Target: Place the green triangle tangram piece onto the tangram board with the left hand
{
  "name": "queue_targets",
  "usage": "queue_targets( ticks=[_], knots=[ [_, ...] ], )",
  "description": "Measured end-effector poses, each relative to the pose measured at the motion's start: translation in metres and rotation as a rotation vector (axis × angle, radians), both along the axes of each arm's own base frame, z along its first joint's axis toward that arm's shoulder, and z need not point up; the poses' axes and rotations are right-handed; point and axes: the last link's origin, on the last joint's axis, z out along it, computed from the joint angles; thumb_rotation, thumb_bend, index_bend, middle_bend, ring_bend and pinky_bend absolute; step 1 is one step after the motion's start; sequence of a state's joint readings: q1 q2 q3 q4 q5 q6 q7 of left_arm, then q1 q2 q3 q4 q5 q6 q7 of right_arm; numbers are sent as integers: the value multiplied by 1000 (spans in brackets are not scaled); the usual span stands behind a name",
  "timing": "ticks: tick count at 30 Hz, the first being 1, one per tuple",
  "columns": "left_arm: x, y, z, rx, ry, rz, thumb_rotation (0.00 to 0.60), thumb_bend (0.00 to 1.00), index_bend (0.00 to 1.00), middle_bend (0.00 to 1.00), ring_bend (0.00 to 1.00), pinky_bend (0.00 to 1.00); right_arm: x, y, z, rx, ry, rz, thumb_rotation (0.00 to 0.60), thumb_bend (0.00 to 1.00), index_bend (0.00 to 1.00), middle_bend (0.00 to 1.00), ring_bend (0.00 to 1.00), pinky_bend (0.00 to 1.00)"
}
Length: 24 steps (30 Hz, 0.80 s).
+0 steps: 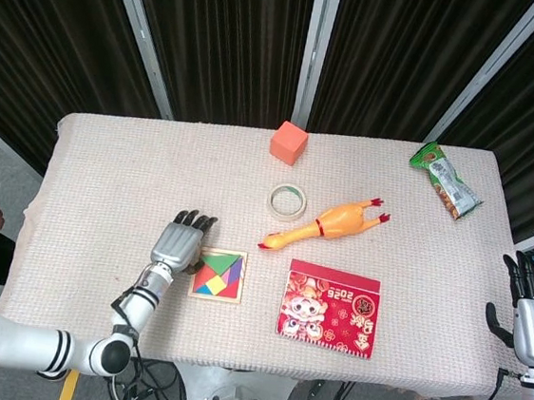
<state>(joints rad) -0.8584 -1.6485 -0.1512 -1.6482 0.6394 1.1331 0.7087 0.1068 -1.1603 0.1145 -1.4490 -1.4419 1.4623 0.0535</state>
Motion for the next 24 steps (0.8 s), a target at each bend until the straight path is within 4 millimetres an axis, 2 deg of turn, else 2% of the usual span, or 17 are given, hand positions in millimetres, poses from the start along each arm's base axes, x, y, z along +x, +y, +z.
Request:
queue_targets(
  ticks=[24],
  knots=[
    [7,11,-5,-7,-13,-13,600,262,78,100,0,74,-2,-1,-1,4,-3,-9,600,353,0,0,0,0]
  ],
)
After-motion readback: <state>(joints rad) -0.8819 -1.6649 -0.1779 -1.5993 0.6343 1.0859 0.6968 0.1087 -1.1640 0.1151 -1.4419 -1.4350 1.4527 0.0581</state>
